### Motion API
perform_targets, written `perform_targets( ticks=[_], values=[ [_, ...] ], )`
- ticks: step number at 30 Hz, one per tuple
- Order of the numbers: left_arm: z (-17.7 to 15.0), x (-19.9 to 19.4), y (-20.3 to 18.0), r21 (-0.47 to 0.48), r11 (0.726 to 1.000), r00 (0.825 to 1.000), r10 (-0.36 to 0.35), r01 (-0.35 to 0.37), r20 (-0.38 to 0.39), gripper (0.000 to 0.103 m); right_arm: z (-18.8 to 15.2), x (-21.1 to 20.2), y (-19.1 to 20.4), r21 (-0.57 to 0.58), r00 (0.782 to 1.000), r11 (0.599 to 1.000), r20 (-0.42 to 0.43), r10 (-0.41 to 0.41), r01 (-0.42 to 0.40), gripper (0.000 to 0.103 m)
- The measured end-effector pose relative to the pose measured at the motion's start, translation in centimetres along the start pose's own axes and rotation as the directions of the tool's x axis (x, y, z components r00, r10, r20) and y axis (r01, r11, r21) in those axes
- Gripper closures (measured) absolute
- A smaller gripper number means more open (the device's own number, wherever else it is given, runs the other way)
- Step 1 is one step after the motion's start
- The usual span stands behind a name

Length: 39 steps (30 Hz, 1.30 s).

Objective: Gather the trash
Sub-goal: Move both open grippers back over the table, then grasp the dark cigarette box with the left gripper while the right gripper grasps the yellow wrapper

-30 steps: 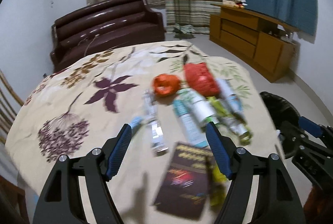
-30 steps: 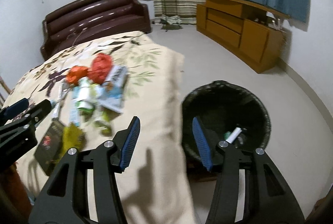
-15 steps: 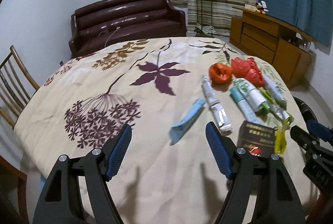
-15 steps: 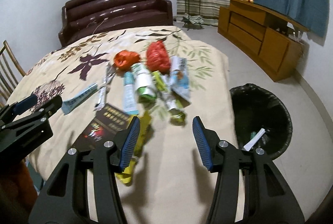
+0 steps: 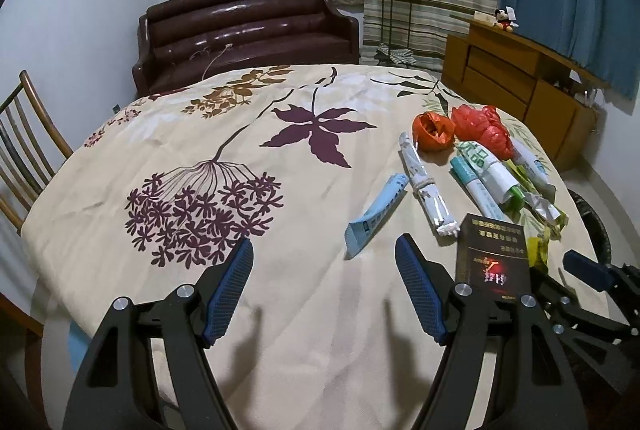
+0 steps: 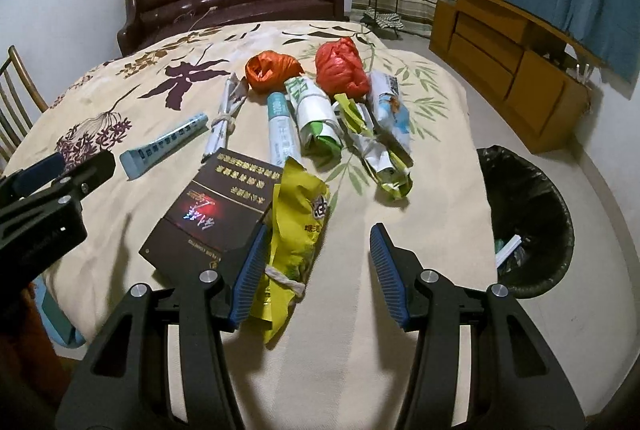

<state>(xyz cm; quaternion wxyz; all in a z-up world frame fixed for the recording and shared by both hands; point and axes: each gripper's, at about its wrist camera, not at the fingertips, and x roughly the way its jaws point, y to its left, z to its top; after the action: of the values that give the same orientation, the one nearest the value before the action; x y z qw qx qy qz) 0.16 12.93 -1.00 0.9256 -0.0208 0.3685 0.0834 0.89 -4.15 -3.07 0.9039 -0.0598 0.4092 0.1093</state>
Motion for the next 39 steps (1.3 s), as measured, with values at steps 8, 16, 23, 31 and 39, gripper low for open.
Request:
perform_targets(
  ticks=[8,16,23,31,39],
  values=[
    [-0.3,-0.1,-0.2,0.001,1.000,1.000,-0.008,0.008,-0.001,0.031,-0.1,0.2,0.4,-0.008,1.000,1.000,-0.007,0.010,-0.010,0.053],
    [-0.5,-0.1,-0.4,-0.003,1.000,1.000,-0.006,0.006,-0.005,0.031,-0.2,0.2,0.6,-0.008,1.000,1.000,-0.008,0.013,-0.013,0.054],
    [-0.5,0.0,0.3,-0.028,1.000,1.000,0.004,-0.004,-0.009,0.031,-0.6,0.7,1.0,-0.023,1.000,1.000,-0.019,0.013,-0.013,0.062],
    [-0.7,-0.1,-0.1,-0.018,1.000,1.000,-0.021,0.021,-0.012,0.030,-0.5,0.5,1.1,-0.040,1.000,0.999,-0.017,0.002,-0.003,0.080],
    [-0.5,-0.5,-1.8,-0.007,0.998,0.998,-0.068,0.068,-0.010,0.030,-0.4,-1.3,-0.2,-0.033,0.999,0.999,0.032,-0.008,0.009,0.080]
  ],
)
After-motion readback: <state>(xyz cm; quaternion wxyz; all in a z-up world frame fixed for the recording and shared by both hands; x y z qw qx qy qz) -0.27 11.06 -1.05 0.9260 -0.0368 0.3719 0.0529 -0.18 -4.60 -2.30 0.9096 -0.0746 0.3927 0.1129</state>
